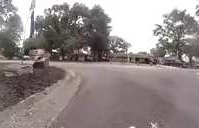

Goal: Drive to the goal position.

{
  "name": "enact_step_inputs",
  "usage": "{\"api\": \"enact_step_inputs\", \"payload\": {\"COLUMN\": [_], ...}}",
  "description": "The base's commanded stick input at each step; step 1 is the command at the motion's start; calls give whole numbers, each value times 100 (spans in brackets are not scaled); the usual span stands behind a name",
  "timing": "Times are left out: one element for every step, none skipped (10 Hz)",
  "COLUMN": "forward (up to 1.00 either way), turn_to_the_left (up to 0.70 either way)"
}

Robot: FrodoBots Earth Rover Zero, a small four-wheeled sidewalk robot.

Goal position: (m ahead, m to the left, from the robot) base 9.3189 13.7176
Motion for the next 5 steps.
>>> {"api": "enact_step_inputs", "payload": {"forward": [70, 70, 70, 70, 70], "turn_to_the_left": [0, 0, 0, 0, 0]}}
